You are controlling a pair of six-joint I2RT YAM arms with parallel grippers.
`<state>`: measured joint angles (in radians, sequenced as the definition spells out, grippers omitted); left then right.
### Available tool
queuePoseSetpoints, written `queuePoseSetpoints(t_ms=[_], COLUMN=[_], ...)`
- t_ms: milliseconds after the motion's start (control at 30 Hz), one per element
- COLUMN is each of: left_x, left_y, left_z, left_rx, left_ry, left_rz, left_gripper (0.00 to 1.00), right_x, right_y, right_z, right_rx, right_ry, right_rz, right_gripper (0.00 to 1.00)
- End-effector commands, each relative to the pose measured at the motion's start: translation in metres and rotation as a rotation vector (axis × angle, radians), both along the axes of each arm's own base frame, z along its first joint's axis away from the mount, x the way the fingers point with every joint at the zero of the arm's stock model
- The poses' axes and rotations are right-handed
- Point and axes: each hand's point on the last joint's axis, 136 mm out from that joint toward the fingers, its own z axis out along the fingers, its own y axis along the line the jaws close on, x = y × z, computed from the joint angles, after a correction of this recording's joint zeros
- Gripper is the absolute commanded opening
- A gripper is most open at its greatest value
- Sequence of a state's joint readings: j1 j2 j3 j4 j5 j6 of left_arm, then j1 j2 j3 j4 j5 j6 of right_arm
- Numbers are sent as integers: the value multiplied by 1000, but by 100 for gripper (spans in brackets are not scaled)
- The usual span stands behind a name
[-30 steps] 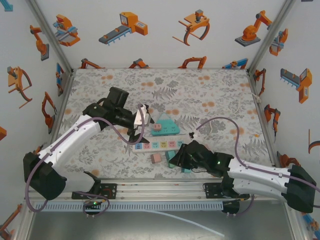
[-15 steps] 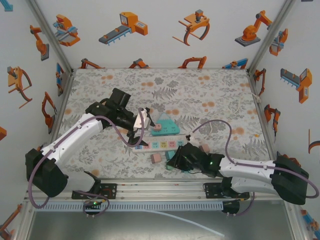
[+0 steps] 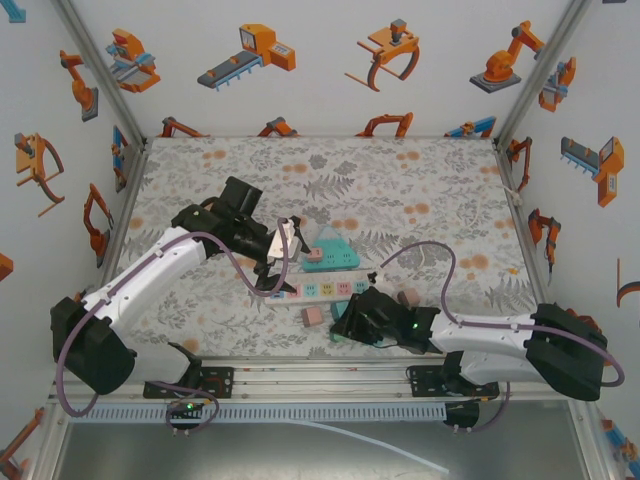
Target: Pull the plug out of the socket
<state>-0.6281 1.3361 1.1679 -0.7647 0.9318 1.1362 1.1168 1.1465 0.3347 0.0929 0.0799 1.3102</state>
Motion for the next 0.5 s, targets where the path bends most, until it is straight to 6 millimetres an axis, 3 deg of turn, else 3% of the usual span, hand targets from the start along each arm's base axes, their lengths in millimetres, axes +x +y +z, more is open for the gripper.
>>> queuePoseSetpoints(t_ms=[0,267,467], left_x=[-4,-3,-3], left_y=[0,0,0], left_z=[-3,-4,-6], left_rx=[4,13,15], left_ry=[4,0,5], left_rz=[-27,-23,-23], left_gripper=[84,84,84], right_x=[2,3,6], right_y=[0,-7,-13], right_z=[7,17,35], right_rx=[-25,-46,-60], right_ry=[-17,-28,-57], right_rz=[-6,-14,-25], right_gripper=[44,46,46])
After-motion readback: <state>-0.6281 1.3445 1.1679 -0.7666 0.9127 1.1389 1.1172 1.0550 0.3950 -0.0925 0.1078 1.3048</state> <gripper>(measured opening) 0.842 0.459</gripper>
